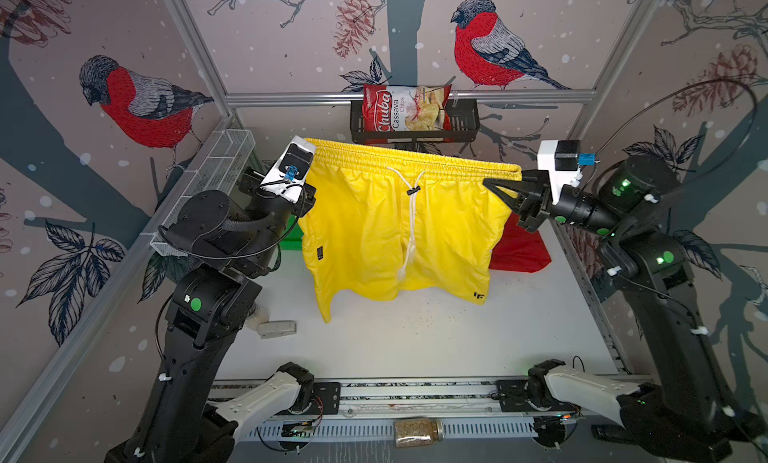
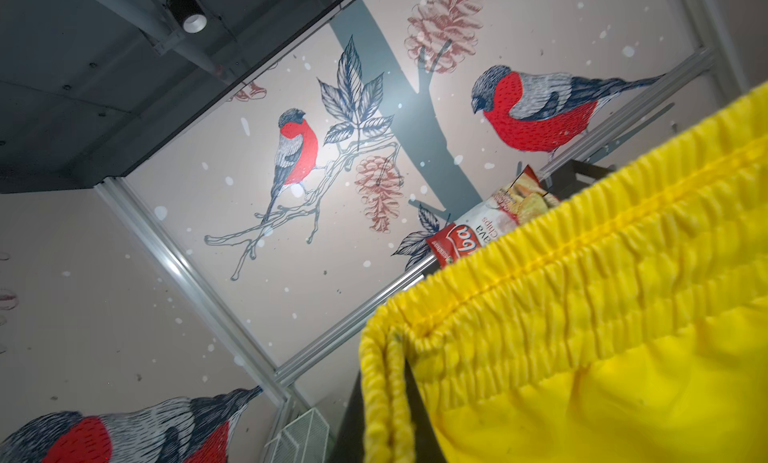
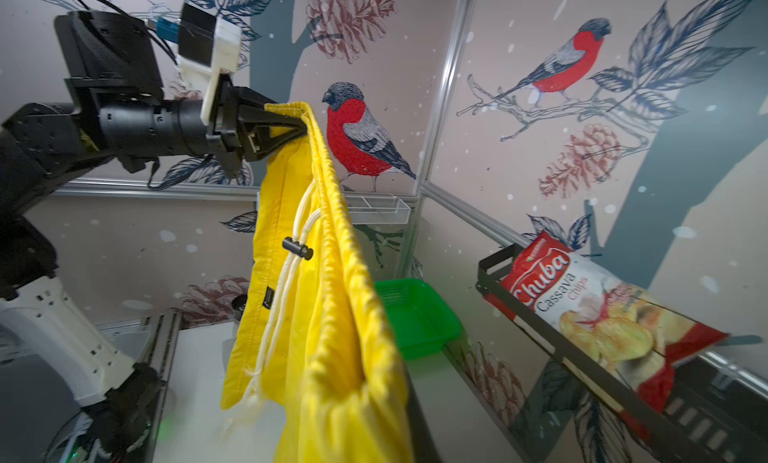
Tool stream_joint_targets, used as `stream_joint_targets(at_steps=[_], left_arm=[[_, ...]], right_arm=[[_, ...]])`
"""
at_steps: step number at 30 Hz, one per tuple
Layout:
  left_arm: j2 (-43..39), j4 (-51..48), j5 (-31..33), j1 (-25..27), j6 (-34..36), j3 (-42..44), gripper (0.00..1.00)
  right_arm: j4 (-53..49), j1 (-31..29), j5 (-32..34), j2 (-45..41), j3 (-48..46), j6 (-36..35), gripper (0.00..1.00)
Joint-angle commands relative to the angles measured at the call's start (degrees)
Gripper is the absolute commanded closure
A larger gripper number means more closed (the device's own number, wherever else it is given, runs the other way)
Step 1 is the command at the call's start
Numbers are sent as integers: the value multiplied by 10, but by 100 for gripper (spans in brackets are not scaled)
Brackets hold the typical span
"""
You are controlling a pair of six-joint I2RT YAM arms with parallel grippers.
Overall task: Fold and stack the shorts
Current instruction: 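Lift and stretch the waistband between both grippers, then lower the shorts onto the table and release with both grippers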
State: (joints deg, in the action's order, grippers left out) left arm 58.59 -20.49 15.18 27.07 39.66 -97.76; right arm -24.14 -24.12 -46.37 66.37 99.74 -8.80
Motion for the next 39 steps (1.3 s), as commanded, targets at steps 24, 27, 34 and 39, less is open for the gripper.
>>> stream_joint_targets(at_steps=[24, 27, 34, 39], left_arm=[[709, 13, -70, -17, -52, -356, 96], [777, 38, -83, 6, -68, -409, 62], [741, -20, -68, 24, -161, -371, 24], [581, -76, -57, 24, -276, -170, 25]], right_arm=[[212, 138, 154, 176, -430, 405, 100], [213, 138, 242, 177, -456, 439, 100], [229, 135, 315, 137, -527, 484, 100], [225, 119, 324, 100, -564, 502, 100]])
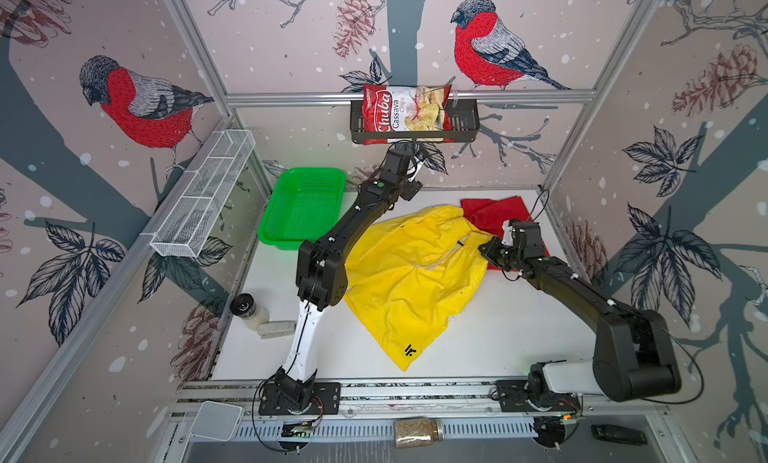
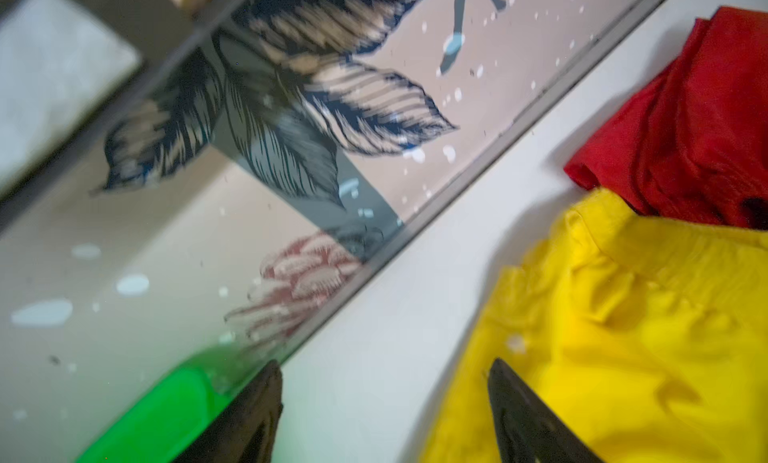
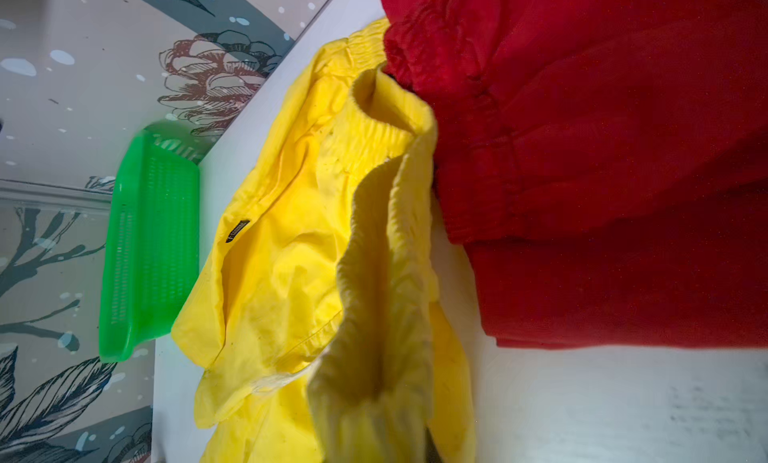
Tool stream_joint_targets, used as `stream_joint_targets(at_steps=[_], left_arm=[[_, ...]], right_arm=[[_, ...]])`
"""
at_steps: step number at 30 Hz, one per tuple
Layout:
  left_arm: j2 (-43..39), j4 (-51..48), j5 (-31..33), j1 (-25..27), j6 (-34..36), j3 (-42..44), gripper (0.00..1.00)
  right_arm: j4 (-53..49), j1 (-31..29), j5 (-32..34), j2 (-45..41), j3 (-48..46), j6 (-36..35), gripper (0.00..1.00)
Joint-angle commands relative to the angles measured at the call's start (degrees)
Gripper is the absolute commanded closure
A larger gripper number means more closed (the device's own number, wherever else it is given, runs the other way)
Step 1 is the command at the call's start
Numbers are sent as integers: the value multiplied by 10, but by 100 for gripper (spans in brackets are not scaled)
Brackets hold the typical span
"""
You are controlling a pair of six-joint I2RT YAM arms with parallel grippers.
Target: Fold and stack the shorts
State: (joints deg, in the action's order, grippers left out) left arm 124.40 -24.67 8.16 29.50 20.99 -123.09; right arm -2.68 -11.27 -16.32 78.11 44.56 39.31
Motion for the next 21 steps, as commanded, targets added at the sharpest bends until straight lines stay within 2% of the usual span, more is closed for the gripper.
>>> stream_joint_targets(at_steps=[1, 6, 11, 13, 16, 21], left_arm=[[-115, -28, 4, 0, -109, 140, 26], [-313, 60, -31, 0, -234, 469, 31], [-426, 161, -88, -1, -400, 690, 37], [-448, 168, -91, 0, -464, 739, 40], [-461, 162, -64, -1, -529, 793, 44], [-423, 116, -33, -15, -544, 805, 45]], right_arm=[[10, -16, 27, -24, -18, 26, 100], [12, -59, 62, -73, -63, 72, 100], [27, -93, 103, -117, -115, 133, 100], [26, -111, 123, -132, -129, 158, 100], [34, -140, 144, -153, -159, 204, 100], [29, -170, 164, -185, -199, 259, 97]])
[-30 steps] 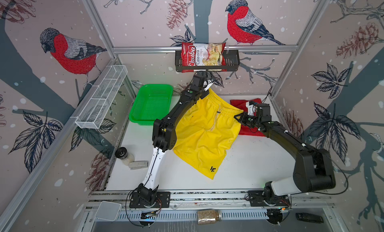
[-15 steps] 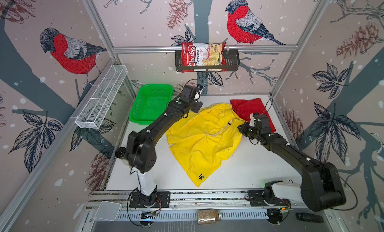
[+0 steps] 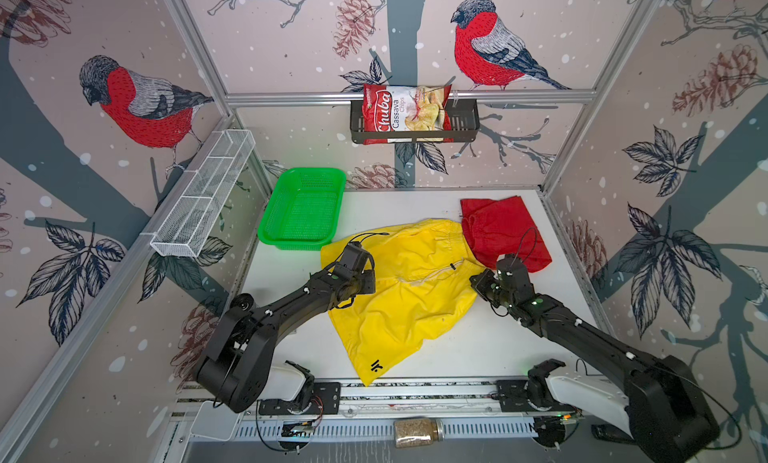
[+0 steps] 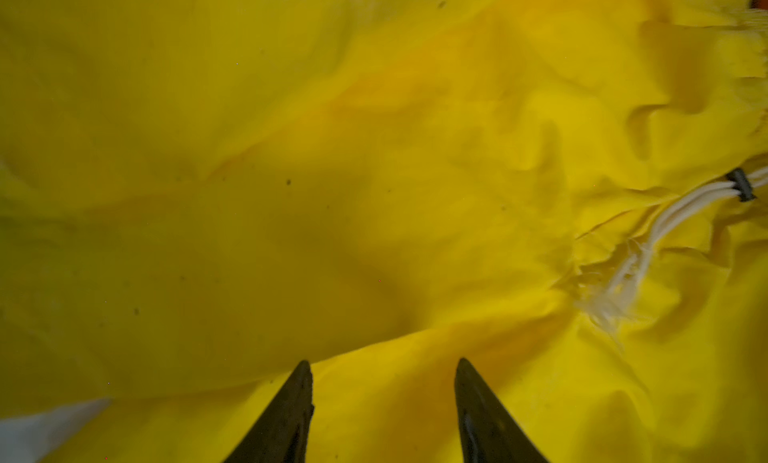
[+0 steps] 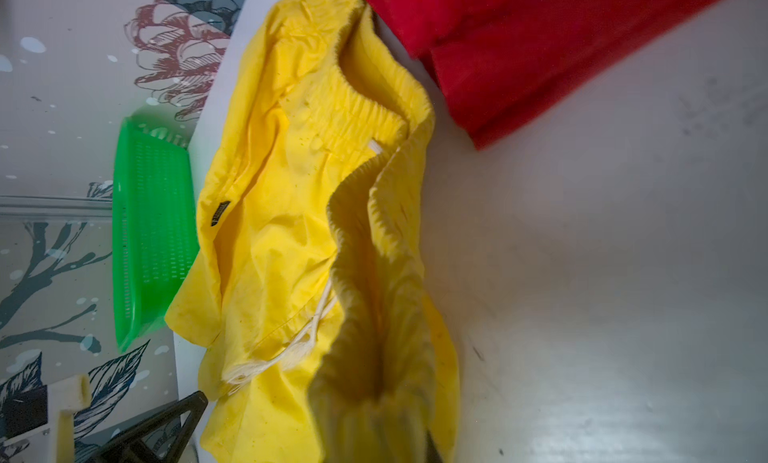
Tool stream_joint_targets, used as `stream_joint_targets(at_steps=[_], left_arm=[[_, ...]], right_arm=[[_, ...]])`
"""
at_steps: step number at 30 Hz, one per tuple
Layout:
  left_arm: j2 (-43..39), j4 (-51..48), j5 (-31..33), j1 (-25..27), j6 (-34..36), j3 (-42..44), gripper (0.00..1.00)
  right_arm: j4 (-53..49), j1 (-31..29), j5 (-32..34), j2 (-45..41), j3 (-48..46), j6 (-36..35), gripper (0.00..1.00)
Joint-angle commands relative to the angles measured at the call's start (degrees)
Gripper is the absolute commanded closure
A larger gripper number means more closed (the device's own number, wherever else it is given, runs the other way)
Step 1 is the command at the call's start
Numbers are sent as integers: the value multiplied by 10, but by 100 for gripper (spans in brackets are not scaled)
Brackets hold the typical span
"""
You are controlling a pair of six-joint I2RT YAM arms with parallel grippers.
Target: Fold and stack the shorts
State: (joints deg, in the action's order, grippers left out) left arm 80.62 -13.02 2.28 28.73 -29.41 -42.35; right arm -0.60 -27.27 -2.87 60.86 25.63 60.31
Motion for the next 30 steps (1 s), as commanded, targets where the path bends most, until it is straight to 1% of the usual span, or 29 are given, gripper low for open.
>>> stream_joint_targets(at_steps=[1, 3, 5, 7, 9, 11, 14, 16, 18, 21, 23, 26, 30], left_arm=[[24, 1, 27, -11, -35, -2, 46], [50, 9, 25, -24, -18, -4, 46], [70, 1, 20, -35, -1, -23, 46], [78, -24, 23, -37, 13, -53, 45], [65, -42, 21, -36, 18, -74, 45], [41, -57, 11, -37, 11, -81, 45], [-3, -88, -9, -37, -10, -81, 46], [-35, -106, -29, -36, -22, -70, 47], [-68, -114, -49, -37, -38, -44, 49], [-99, -100, -75, -37, -61, 10, 51], [-106, -87, -79, -37, -79, 42, 52], [-100, -68, -66, -38, -99, 76, 56], [-79, -53, -19, -44, -109, 93, 59]], right_arm=[[0, -13, 32, -18, -13, 53, 92], [-28, -14, 32, -33, -10, 45, 74], [-82, -5, 38, -41, 14, 7, 54], [-162, 19, 47, -48, 54, -42, 47], [-238, 52, 60, -59, 93, -90, 41], [-277, 79, 72, -72, 125, -129, 38], [-290, 84, 88, -76, 165, -180, 39], [-284, 84, 72, -59, 187, -207, 40], [-245, 84, 23, -31, 189, -236, 42], [-168, 86, -61, 26, 168, -246, 44], [-152, 91, -79, 72, 166, -242, 48], [-138, 100, -87, 137, 160, -253, 54], [-114, 103, -83, 174, 125, -259, 64]])
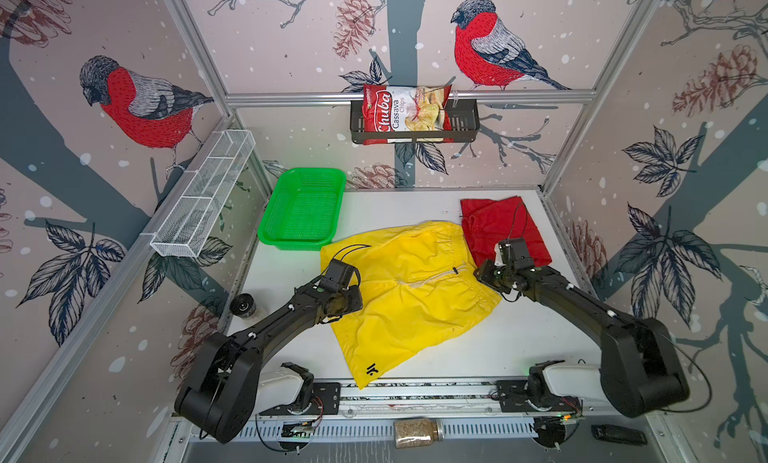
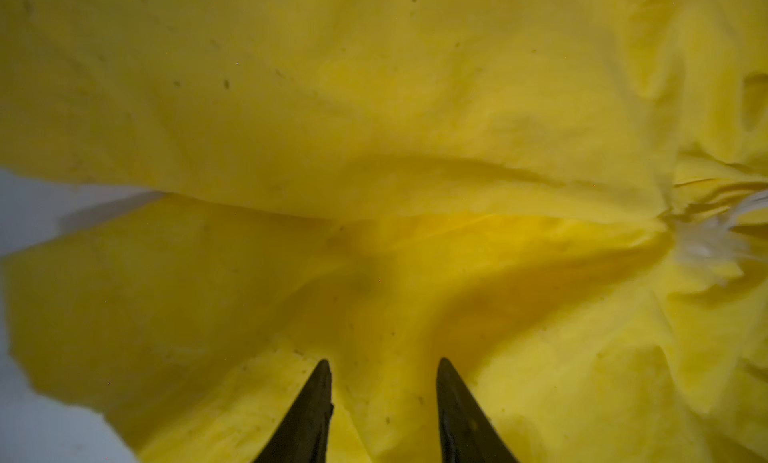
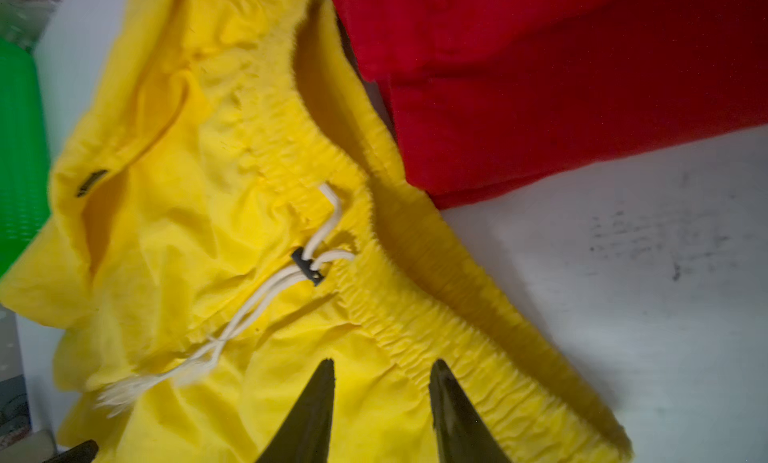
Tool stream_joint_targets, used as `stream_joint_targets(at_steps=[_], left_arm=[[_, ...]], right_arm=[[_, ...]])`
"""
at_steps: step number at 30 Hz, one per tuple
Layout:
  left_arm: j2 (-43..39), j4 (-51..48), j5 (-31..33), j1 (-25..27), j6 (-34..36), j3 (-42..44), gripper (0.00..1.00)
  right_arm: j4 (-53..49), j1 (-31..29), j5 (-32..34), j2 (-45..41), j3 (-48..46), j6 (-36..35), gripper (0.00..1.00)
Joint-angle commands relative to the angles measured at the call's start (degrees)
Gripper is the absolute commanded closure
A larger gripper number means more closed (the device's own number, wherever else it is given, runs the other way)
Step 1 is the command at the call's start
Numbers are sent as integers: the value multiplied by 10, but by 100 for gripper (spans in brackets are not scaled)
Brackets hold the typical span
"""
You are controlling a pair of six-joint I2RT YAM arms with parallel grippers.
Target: Fold and stack the shorts
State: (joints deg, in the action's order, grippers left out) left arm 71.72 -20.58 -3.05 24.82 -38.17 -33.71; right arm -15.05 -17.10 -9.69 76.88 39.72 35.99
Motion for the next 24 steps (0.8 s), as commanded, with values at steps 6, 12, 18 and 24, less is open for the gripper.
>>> stream_joint_targets(at_steps=[6, 12, 18, 24], left_arm=[[84, 47, 66, -29, 21, -18, 59], [210, 108, 48, -45, 61, -73, 60], [262, 53, 50, -48, 98, -197, 57], [142, -10, 49, -59, 99, -202, 54]], right_arm=[[39, -9, 0, 9, -97, 11, 74], [49, -82, 10, -47, -183, 103, 76], [-9, -121, 31, -156, -166, 156, 58], [-22, -100, 54, -179, -54, 76, 51]])
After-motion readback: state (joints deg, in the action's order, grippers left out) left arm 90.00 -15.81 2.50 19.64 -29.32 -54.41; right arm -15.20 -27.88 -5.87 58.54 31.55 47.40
